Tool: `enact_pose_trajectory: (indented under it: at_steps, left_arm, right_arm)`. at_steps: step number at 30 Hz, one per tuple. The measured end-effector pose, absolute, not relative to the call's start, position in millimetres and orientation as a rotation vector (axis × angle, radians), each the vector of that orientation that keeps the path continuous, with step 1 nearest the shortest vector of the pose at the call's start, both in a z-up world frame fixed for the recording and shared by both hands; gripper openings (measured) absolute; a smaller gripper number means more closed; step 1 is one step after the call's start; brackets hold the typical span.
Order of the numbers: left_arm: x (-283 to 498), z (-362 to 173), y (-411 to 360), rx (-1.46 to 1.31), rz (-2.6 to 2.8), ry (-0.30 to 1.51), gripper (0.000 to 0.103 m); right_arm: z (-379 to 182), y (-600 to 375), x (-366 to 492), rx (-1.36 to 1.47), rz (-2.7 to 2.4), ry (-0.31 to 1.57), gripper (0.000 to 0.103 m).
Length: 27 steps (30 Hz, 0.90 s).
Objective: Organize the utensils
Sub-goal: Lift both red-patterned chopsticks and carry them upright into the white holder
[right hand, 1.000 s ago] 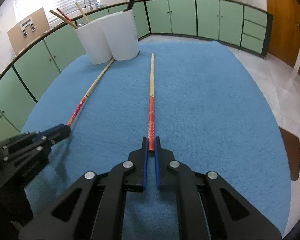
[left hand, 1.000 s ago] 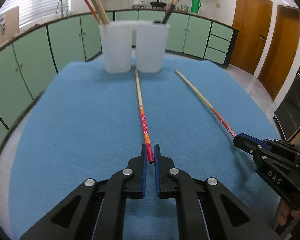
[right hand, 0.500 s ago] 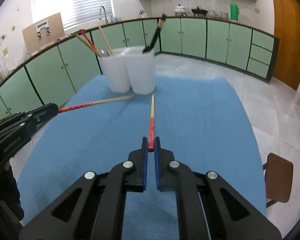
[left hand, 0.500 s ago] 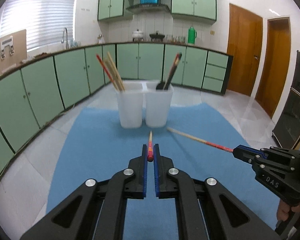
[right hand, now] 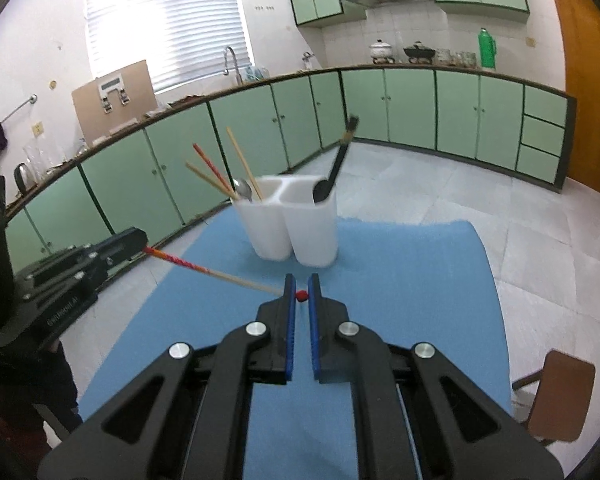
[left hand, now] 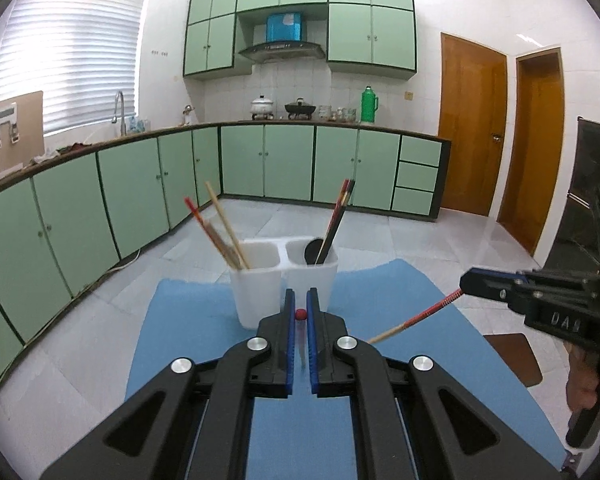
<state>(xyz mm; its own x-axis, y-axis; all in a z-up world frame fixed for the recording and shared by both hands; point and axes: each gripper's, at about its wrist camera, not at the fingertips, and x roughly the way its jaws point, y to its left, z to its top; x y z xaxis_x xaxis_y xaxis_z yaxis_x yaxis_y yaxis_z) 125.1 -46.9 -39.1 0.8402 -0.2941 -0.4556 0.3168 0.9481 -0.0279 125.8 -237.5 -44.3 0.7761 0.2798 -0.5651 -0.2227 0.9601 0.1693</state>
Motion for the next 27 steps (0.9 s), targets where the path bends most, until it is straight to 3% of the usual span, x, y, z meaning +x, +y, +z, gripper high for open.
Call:
enact_pose_trajectory:
  at_steps: [13,27]
  left_arm:
    - [148.8,4.7,-46.5,0.064,-0.372,0.396,0.005]
    - [196.4,89.5,-46.6,0.047,-0.333,0.148,0.005]
  right_arm:
    - [18.7,-228.9,169.9,0.017,0.363,0.591,0.005]
    - [100.3,-223.4,224.5,-0.038,0.357,0.433,0.005]
